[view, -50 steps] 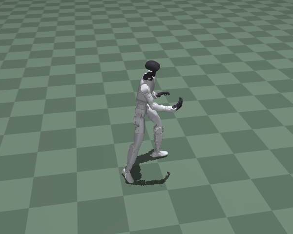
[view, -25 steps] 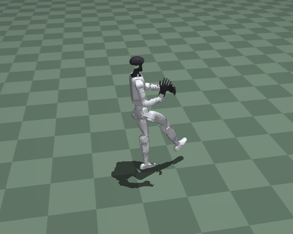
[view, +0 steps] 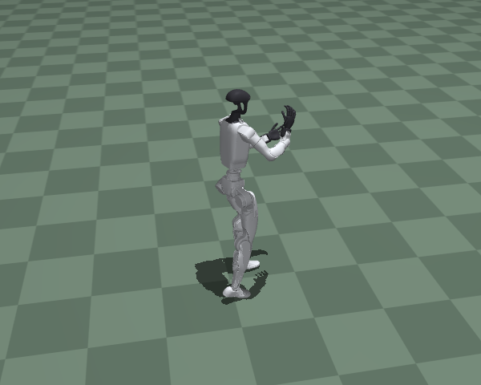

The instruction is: Kungfu

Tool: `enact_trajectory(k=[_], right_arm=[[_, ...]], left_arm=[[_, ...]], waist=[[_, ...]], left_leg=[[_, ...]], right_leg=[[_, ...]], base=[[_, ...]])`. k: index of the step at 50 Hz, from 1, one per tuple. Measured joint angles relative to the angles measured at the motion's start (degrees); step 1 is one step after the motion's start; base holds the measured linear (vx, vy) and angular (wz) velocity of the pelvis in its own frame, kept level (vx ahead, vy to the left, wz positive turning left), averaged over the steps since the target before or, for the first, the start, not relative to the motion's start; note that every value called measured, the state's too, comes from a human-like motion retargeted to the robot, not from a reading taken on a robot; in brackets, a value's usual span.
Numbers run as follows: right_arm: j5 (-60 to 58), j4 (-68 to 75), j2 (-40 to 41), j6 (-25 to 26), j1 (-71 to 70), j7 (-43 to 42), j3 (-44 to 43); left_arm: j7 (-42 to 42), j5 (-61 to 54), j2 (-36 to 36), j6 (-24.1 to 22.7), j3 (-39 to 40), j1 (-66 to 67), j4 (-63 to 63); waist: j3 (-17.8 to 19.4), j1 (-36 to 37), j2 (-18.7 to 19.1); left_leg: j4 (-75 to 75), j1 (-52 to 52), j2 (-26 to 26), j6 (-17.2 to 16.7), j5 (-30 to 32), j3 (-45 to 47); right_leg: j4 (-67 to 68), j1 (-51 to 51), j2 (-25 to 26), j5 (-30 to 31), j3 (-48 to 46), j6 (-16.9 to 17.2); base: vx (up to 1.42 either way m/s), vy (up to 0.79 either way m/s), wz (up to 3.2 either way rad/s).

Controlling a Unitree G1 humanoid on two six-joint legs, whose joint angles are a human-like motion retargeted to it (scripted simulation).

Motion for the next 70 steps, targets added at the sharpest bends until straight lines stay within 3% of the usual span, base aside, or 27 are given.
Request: enact_trajectory(k=[3,8,13,16,22,25,32,40,46,53,56,59,62,66,68,70], right_arm=[[15.9,-3.4,-4.2,0.0,-14.0,13.6,3.3],[30.3,-8.6,-5.8,1.5,-33.3,26.5,8.1],[32.1,-11.5,-4.0,1.4,-45.2,36.1,8.8],[30.7,-11.6,-2.5,0.3,-46.1,38.7,7.4],[29.5,-10.9,-0.5,-3.0,-44.1,35.8,5.7],[28.7,-10.8,0.3,-2.5,-43.6,36.2,5.8],[26.4,-10.0,1.1,-2.6,-41.6,35.8,5.4],[24.5,-6.6,3.4,-1.2,-37.3,32.0,2.4],[22.5,-4.5,3.3,0.2,-31.6,27.8,1.4],[14.6,0.6,-7.0,-0.8,-17.9,26.3,-1.2],[10.5,4.8,-13.9,-0.3,-9.1,26.0,-6.4],[5.2,10.2,-20.1,0.6,0.6,26.9,-13.7],[-3.4,17.5,-24.7,0.8,10.0,27.4,-22.3],[-23.3,30.6,-27.7,1.7,20.4,22.6,-34.3],[-34.1,37.8,-28.7,4.1,23.5,19.6,-38.7],[-45.1,46.0,-30.5,6.7,24.8,16.0,-41.7]], left_arm=[[14.5,4.6,2.4,-7.3,0.1,-2.4,-12.6],[36.7,16.9,7.1,-13.9,0.3,-7.1,-31.0],[50.6,30.2,10.6,-17.5,1.5,-12.0,-43.5],[54.0,34.5,11.9,-18.1,0.9,-12.9,-45.9],[55.6,36.1,13.8,-18.0,0.8,-10.6,-46.3],[56.0,36.0,14.0,-18.1,0.7,-9.5,-46.3],[56.2,34.5,13.2,-17.5,0.6,-7.1,-46.3],[50.2,26.9,14.2,-13.9,5.9,-1.5,-44.1],[46.2,26.5,14.9,-14.2,18.6,6.4,-35.3],[28.1,36.9,19.9,-11.6,26.4,8.2,-21.5],[15.6,43.4,22.4,-7.7,24.9,6.5,-15.9],[4.2,47.0,23.8,-7.6,21.0,3.5,-11.4],[-2.1,48.5,24.2,-10.9,16.1,-0.2,-7.8],[-4.2,54.1,23.6,-19.0,7.1,-6.8,-3.5],[-6.6,56.6,21.8,-21.8,2.5,-9.9,-1.5],[-10.9,57.6,19.5,-24.5,-2.0,-12.7,0.4]], waist=[[0.8,6.7,-2.1],[0.3,18.4,-5.5],[3.2,23.0,-5.7],[3.2,23.0,-4.4],[1.5,19.9,-0.6],[0.4,19.5,1.1],[0.6,16.9,3.7],[0.9,13.4,5.3],[0.7,8.4,5.0],[0.3,-0.4,6.2],[-0.2,-3.9,6.0],[-1.0,-7.4,4.8],[-2.2,-10.1,2.7],[-3.4,-13.2,-0.9],[-3.8,-14.3,-2.2],[-3.7,-15.4,-2.9]], left_leg=[[5.4,-6.9,0.0,0.3,-1.9,2.3],[18.3,-20.6,5.9,-3.5,-7.0,2.2],[26.2,-26.7,7.0,-2.9,-9.7,3.9],[29.5,-28.7,8.9,-2.3,-10.4,4.9],[35.9,-33.2,14.9,-1.5,-9.5,2.9],[36.6,-34.0,17.2,0.5,-9.1,4.2],[33.5,-31.5,20.6,0.6,-5.2,6.5],[27.9,-25.0,24.6,2.1,-5.1,15.5],[20.9,-16.0,26.2,1.5,-5.5,24.5],[11.2,-7.1,28.7,-1.1,-2.1,29.5],[7.6,-4.0,29.9,-2.2,0.2,30.5],[3.7,-1.0,30.7,-2.8,3.5,31.6],[-0.5,1.5,31.7,-2.6,8.9,33.9],[-6.0,4.4,32.4,-1.7,17.0,38.4],[-6.2,5.7,32.2,-3.5,14.9,38.9],[-2.3,5.4,30.6,-7.0,9.1,32.6]], right_leg=[[-2.3,8.1,-1.2,3.5,-5.2,0.6],[-5.3,11.8,4.0,10.7,-7.3,0.8],[-6.1,11.0,3.3,1.2,-7.7,0.8],[-6.0,11.4,2.4,-5.1,-14.6,0.8],[-4.4,9.4,8.7,-13.0,-9.8,0.8],[-4.4,8.3,7.8,-14.2,-10.2,0.8],[-3.7,6.1,6.2,-13.6,-7.7,0.8],[-4.2,4.0,0.8,-12.0,-4.7,0.8],[-2.9,1.9,-6.2,-11.8,-7.4,0.8],[2.6,-1.5,-7.2,-9.6,-11.0,-0.5],[3.7,-1.4,-6.5,-10.9,-12.1,-2.0],[3.8,-1.5,-4.4,-13.8,-8.8,-3.3],[2.4,-1.8,-2.1,-16.3,-4.0,-5.0],[0.0,-2.4,0.2,-16.3,-0.3,-7.4],[-1.4,-2.4,0.7,-15.8,-0.1,-8.5],[-2.6,-2.6,1.8,-15.0,0.5,-9.6]], base=[[-0.50,-0.43,-0.38],[-0.48,-0.59,-1.18],[-0.45,-0.16,-0.68],[-0.37,-0.17,-0.56],[-0.27,-0.27,-0.48],[-0.22,0.08,-0.80],[-0.25,-0.01,-0.66],[-0.21,0.12,-0.85],[-0.22,0.11,-0.97],[-0.26,-0.06,-0.64],[-0.23,-0.23,-0.40],[-0.23,-0.38,-0.31],[-0.37,-0.55,-0.45],[-0.36,-0.46,-0.43],[-0.36,-0.33,-0.68],[-0.32,-0.29,-0.61]])
